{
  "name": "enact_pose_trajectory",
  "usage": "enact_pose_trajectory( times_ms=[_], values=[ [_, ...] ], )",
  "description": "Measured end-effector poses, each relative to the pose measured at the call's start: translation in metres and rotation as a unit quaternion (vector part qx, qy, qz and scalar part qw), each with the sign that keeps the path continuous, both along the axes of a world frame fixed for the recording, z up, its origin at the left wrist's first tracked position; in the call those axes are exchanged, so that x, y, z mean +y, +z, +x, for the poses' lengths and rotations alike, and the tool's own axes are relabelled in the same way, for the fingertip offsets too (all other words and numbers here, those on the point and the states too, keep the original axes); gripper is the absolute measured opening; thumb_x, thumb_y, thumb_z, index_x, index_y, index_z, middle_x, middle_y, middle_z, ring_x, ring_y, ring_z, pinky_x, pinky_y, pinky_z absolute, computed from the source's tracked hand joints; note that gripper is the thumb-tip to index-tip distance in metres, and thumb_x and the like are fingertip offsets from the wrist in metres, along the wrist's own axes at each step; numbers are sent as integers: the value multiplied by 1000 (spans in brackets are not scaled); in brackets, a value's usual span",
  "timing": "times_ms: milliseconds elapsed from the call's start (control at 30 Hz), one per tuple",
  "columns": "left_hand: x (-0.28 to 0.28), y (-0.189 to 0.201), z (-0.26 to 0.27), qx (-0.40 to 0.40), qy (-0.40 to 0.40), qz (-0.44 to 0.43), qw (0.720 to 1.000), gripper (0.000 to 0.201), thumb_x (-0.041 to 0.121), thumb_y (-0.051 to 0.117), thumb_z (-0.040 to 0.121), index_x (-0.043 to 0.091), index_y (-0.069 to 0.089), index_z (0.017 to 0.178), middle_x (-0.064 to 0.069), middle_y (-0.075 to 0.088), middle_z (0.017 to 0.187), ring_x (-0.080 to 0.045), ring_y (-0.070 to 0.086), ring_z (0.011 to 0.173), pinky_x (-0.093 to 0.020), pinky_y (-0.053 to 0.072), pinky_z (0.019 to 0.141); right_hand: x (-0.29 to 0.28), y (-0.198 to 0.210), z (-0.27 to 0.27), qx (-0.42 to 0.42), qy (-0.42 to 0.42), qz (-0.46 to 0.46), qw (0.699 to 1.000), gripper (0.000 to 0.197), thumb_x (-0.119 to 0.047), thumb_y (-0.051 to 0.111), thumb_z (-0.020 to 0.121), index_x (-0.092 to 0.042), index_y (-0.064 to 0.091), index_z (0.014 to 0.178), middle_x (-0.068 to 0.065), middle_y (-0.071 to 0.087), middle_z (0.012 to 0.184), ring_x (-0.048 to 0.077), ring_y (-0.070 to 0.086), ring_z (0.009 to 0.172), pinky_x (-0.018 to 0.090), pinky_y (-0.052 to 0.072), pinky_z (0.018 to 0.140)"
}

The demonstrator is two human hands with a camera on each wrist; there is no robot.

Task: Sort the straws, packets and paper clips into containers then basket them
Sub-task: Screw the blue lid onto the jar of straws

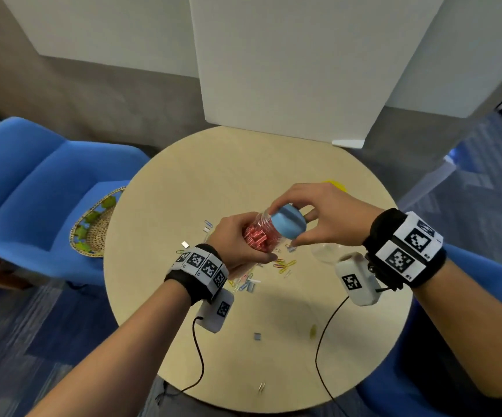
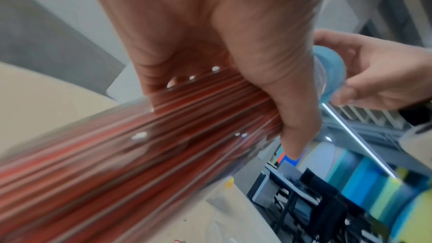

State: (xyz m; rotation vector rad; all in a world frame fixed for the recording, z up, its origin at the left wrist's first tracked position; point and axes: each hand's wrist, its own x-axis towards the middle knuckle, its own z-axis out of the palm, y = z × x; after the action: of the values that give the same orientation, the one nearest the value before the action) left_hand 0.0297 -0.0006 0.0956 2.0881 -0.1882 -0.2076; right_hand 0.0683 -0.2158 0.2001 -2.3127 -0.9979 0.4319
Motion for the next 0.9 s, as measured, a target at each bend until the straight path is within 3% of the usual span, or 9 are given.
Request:
enact_pose_trajectory(
  times_ms=[133, 267, 433, 533, 600, 667, 733, 800, 900],
  values=[
    [10, 6, 0, 8, -26, 17, 999, 64, 32, 97, 48, 22, 68, 105, 8, 73, 89, -6, 68, 83, -32, 57, 78, 12, -7, -1, -28, 14, -5, 1000, 59, -20, 86, 69, -29, 63, 123, -7, 59, 116, 10, 57, 107, 30, 58, 82],
    [22, 13, 0, -2, -36, 27, 999, 59, 36, 96, 48, 21, 69, 99, 7, 72, 85, -6, 67, 81, -26, 54, 72, 31, -12, -6, -30, -51, -25, 998, 57, -52, 84, 67, -29, 64, 116, -7, 65, 105, 7, 63, 87, 25, 56, 71],
    [27, 16, 1, -16, -34, 44, 998, 64, 40, 95, 48, 23, 67, 104, 8, 72, 91, -8, 67, 85, -31, 56, 77, 69, -12, -17, -34, -213, -171, 961, 57, -79, 34, 87, -30, 57, 69, 8, 62, 74, 25, 62, 66, 38, 53, 65],
    [34, 20, 8, -16, -53, 57, 997, 60, 40, 93, 49, 22, 67, 100, 7, 71, 87, -11, 67, 82, -35, 55, 76, 73, 7, -19, -37, -224, -216, 950, 69, -79, 25, 86, -27, 66, 103, 9, 67, 102, 26, 62, 90, 37, 49, 80],
    [43, 23, 13, -17, -58, 47, 997, 56, 39, 93, 49, 23, 67, 97, 7, 71, 84, -11, 67, 80, -37, 55, 75, 66, 23, -16, 3, -180, -151, 972, 68, -71, 53, 83, -30, 51, 136, -1, 59, 128, 15, 61, 98, 33, 51, 87],
    [52, 26, 17, -14, -67, 44, 997, 54, 38, 94, 49, 23, 67, 93, 8, 70, 81, -10, 66, 78, -37, 55, 74, 62, 32, -18, 40, -116, -111, 986, 68, -50, 79, 76, -36, 49, 136, -9, 56, 131, 9, 66, 93, 25, 55, 82],
    [56, 29, 17, -19, -89, 54, 994, 56, 40, 94, 48, 23, 68, 94, 7, 70, 83, -11, 66, 80, -38, 55, 75, 67, 30, -23, 69, -153, -99, 981, 55, -49, 80, 75, -32, 58, 123, -1, 65, 116, 11, 72, 74, 28, 59, 74],
    [58, 29, 16, -24, -112, 64, 991, 60, 43, 93, 46, 22, 68, 97, 6, 72, 86, -14, 67, 82, -40, 56, 75, 84, 29, -30, 84, -222, -183, 954, 49, -68, 57, 84, -24, 64, 105, 10, 69, 87, 20, 71, 59, 38, 61, 70],
    [64, 29, 14, -25, -108, 49, 993, 62, 39, 94, 48, 20, 68, 100, 6, 72, 88, -13, 67, 83, -38, 56, 78, 95, 34, -33, -25, -252, -297, 921, 69, -76, 26, 90, -23, 69, 92, 11, 63, 73, 25, 65, 66, 39, 55, 78]
  ],
)
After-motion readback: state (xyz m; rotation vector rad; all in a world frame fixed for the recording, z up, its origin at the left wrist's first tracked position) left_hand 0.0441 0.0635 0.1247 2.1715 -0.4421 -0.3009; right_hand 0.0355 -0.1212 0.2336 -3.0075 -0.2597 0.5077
